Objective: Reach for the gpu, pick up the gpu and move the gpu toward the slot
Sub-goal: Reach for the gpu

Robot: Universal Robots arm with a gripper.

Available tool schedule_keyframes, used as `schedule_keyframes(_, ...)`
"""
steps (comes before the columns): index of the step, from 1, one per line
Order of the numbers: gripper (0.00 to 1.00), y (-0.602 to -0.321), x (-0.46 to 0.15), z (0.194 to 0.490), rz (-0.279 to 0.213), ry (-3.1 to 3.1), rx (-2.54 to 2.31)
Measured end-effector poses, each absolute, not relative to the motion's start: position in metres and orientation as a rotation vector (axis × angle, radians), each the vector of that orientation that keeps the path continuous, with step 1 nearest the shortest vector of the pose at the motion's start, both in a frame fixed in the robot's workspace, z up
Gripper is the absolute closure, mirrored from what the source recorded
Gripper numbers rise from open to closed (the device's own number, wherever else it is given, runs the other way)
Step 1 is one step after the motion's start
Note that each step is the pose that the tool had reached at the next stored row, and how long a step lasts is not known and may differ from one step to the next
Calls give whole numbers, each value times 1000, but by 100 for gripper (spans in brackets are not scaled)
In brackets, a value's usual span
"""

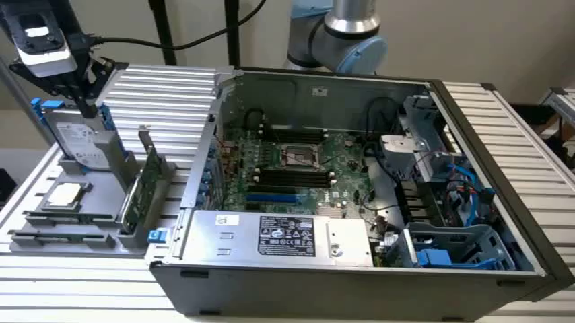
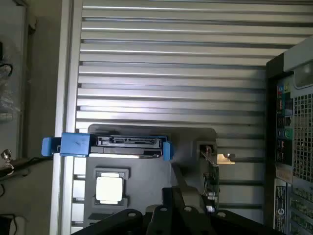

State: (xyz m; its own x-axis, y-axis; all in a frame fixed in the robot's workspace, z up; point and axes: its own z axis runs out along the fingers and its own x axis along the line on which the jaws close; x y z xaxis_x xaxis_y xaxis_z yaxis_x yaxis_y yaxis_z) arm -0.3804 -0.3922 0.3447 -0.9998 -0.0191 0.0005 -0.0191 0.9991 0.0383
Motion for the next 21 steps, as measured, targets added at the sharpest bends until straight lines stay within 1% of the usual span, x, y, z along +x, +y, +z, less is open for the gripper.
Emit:
schedule_keyframes(13, 89, -392, -380, 345, -60, -3140, 30)
schedule_keyframes(21, 89, -414, -364, 345, -60, -3140, 30)
